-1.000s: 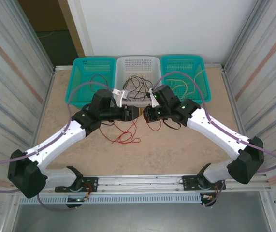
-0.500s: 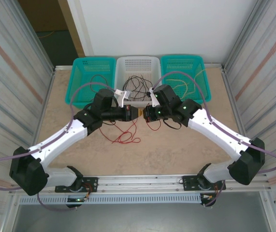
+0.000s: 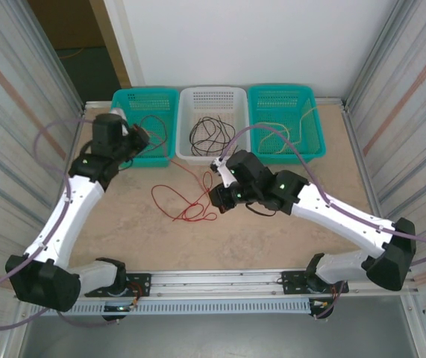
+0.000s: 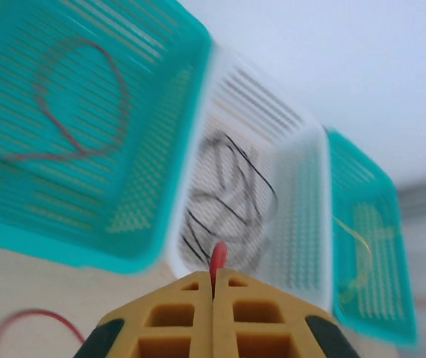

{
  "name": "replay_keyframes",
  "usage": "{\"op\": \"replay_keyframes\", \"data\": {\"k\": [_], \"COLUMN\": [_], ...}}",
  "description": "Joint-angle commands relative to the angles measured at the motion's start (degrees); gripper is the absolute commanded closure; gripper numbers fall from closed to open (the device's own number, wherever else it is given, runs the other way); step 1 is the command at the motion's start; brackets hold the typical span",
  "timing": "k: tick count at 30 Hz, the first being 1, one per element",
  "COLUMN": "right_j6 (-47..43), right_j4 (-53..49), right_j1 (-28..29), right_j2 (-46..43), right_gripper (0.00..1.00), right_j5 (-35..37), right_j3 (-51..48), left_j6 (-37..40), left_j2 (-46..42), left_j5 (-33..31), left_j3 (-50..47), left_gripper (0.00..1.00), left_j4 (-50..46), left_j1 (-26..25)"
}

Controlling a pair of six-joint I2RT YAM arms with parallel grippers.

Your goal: Untangle the cables

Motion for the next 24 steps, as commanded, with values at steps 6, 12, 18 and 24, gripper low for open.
{"op": "replay_keyframes", "data": {"k": [6, 12, 18, 24], "right_j6": [-1.6, 0.8, 6.4, 8.7], "right_j4": [2.9, 6.7, 9.4, 8.7], "right_j1": [-0.2, -1.3, -7.2, -13.2], "right_j2": [-7.7, -11.5, -15.8, -16.2], "right_gripper": [1.00, 1.00, 0.30, 0.35], "right_j5": [-3.8, -2.3, 2.2, -1.1], "right_j3": [5.3, 4.2, -0.1, -2.3], "left_j6": [0.9, -0.4, -0.8, -2.4], "left_j2": [4.9, 11.0, 12.3, 12.5], "left_j5": [-15.2, -13.1, -10.6, -5.5], "left_j3": [8.6, 14.1, 16.7, 22.3], "left_gripper": [1.00, 1.00, 1.00, 1.00], "left_j4": [-11.6, -14.0, -7.5, -0.1], "left_j1": [6.2, 13.5, 13.8, 13.8]}}
